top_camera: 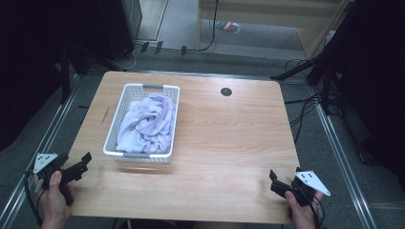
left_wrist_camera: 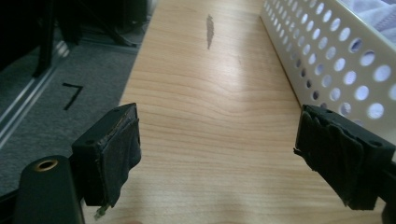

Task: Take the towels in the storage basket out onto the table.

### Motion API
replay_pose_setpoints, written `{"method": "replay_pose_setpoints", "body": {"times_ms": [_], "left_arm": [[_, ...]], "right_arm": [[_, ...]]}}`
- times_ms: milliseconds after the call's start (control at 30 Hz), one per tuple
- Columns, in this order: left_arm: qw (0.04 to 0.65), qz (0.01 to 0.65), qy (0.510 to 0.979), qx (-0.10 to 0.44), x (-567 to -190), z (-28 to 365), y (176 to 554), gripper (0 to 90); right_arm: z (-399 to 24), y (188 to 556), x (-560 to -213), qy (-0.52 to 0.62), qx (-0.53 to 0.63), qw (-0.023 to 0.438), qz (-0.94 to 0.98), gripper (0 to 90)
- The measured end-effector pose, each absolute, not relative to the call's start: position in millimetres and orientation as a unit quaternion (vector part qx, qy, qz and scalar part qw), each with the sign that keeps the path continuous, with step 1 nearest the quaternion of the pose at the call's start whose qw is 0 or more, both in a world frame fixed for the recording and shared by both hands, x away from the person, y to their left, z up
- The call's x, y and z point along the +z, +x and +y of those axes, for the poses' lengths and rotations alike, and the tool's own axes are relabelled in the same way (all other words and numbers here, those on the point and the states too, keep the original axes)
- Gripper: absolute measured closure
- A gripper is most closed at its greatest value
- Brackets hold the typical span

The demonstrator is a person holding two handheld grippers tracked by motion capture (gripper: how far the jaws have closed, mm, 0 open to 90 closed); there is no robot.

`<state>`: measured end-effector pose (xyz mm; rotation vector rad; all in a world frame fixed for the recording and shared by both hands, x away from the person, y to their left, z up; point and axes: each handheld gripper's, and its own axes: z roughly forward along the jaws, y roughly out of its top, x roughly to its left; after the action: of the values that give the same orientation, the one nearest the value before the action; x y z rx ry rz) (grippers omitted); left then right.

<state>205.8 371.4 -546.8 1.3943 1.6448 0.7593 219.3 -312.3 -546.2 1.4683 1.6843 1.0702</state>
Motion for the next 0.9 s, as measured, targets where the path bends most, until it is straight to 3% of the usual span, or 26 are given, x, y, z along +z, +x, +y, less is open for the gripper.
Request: {"method": "replay_pose_setpoints", "body": {"times_ms": [300,900], "left_arm": [[0.428,0.637,0.569,0.297,-530.5,362.9,202.5,9.6],[0.425,0.611,0.589,0.315,-486.5,339.8,216.0,9.8]], "right_arm": [[-311.9,219.4,-546.3,0.561,0.407,0.327,0.643,3.5],[-311.8,219.5,-546.3,0.564,0.406,0.325,0.642,3.8]]}}
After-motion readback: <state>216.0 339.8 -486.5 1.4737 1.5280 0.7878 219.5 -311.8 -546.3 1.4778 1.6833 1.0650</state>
